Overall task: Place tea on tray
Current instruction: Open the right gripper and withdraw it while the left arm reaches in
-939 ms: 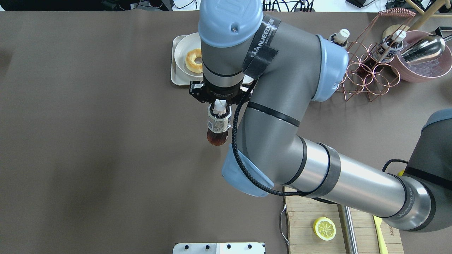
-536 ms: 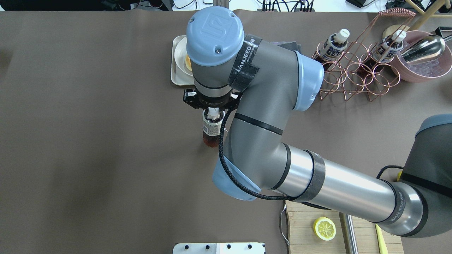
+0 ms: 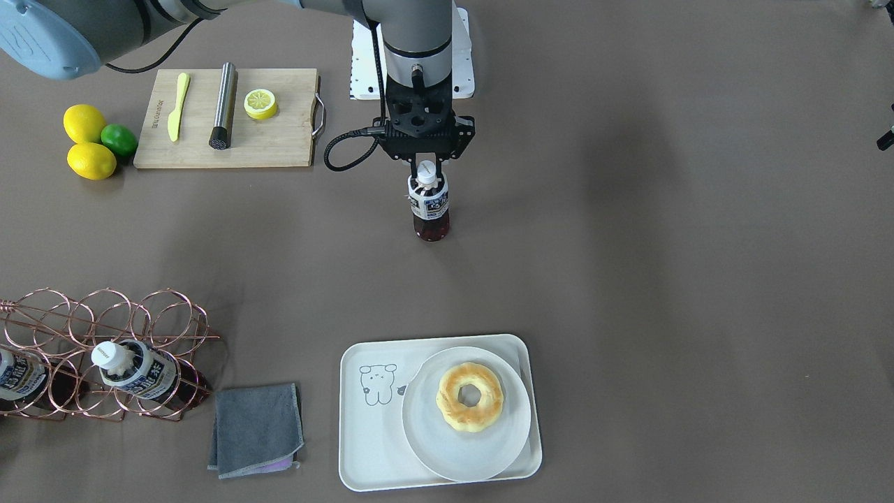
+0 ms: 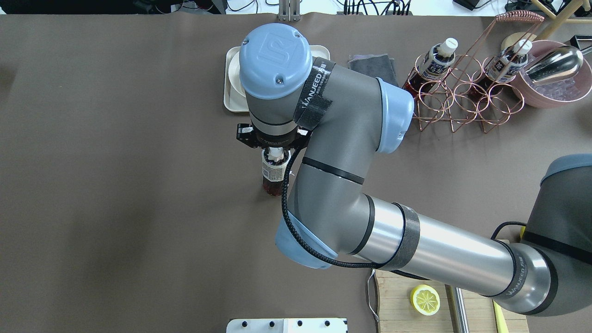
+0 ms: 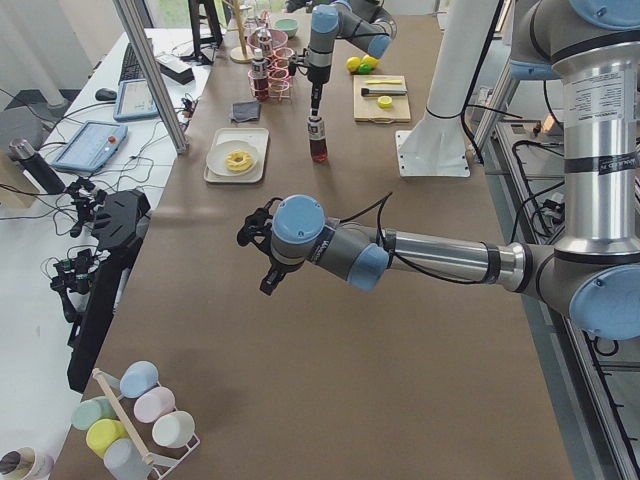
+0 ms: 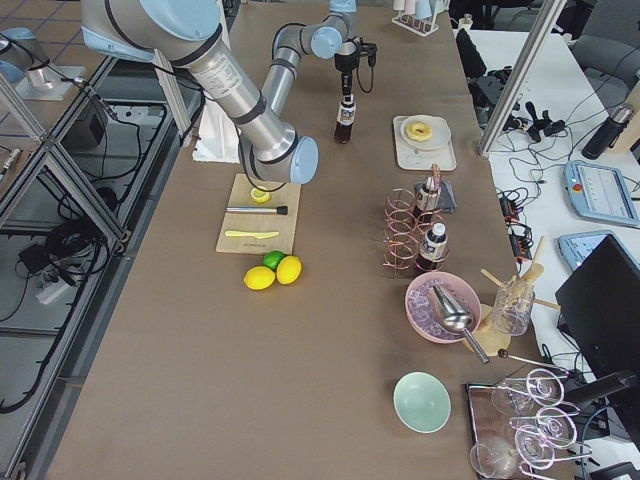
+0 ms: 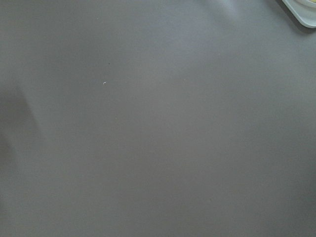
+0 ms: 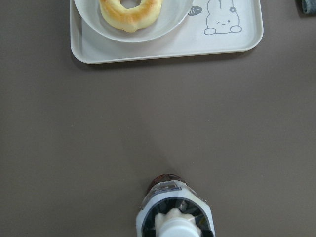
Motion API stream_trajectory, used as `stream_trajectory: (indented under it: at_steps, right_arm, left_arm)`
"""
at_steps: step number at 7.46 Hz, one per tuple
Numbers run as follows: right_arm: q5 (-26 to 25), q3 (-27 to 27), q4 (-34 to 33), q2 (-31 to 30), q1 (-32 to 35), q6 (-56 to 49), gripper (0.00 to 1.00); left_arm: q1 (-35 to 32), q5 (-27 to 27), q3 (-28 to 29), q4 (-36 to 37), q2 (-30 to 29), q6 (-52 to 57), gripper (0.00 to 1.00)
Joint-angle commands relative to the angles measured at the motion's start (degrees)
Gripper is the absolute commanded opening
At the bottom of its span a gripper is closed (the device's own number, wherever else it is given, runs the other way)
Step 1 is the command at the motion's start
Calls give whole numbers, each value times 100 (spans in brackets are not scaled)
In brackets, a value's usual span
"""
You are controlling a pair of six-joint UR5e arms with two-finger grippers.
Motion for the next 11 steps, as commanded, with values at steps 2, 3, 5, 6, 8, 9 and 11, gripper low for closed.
stream_trajectory:
  at_steps: [2,3,5,6,8,9,11]
  right_arm:
    - [44,98,79,-17,134,-99,100]
    - [201,229,26,-52,396,-187,100]
    - [894,1007,26,-1082,1159,-1158,100]
    - [1019,1474,26,-1777,1511,-1842,100]
    - [1212,1759,69,-2747,2101,-2925,100]
    - [1344,1838,96,-3238,2443,-3522,100]
    - [1554,2163,201,-4363,3137,-4753,100]
  left_arm:
    - [-6,-80,-17,17,-18,-9,98]
    - [-14,-167,-157,44,-114,-331,98]
    - [299,-98,-675,44,-421,-1683,98]
    - [589,24,-798,44,-709,-2331,98]
    - [1658,961,-1228,53,-1097,-3780,98]
    - [2204,1348,-1282,61,-1456,-4545,99]
    - [3285,2253,-1388,994,-2569,-5752,100]
